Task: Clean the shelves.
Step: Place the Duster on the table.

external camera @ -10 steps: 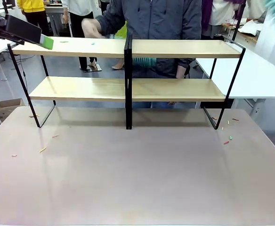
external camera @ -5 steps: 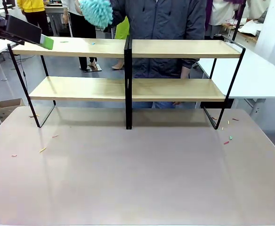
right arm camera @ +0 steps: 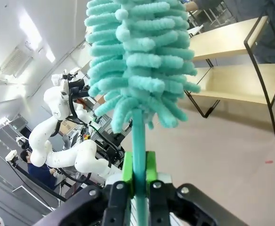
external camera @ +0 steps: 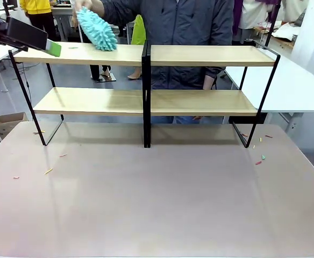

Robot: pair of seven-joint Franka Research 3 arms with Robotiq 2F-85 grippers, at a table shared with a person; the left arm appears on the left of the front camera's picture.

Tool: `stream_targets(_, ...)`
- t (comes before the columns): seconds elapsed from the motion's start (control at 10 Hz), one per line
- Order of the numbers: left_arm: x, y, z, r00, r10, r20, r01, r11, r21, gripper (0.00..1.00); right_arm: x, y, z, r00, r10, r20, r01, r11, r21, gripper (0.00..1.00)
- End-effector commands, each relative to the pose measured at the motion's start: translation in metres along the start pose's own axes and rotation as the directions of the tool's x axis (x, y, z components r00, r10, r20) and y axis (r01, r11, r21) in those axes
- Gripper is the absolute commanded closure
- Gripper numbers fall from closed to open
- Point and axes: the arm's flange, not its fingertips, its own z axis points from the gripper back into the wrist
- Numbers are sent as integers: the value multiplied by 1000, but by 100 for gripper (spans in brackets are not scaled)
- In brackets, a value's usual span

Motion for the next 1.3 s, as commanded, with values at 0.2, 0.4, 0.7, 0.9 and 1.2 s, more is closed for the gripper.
stream_targets(0.2, 0, 1, 1, 1000, 1, 4, -1, 1000, -1, 0, 2, -1, 1, 1000, 31, -4, -31, 999, 5, 88)
stream_targets(0.4, 0, 1, 1, 1000, 1, 4, -1, 1000, -1, 0, 2, -1, 1, 1000, 31, -4, -31, 999, 5, 88)
stream_targets(0.7, 0, 1, 1, 1000, 1, 4, -1, 1000, -1, 0, 2, -1, 1, 1000, 31, -4, -31, 999, 5, 88)
stream_targets(0.9, 0, 1, 1, 1000, 1, 4, -1, 1000, -1, 0, 2, -1, 1, 1000, 31, -4, -31, 999, 5, 88)
stream_targets(1.2, 0, 1, 1, 1000, 1, 4, -1, 1000, -1, 0, 2, -1, 1, 1000, 31, -4, -31, 999, 5, 88)
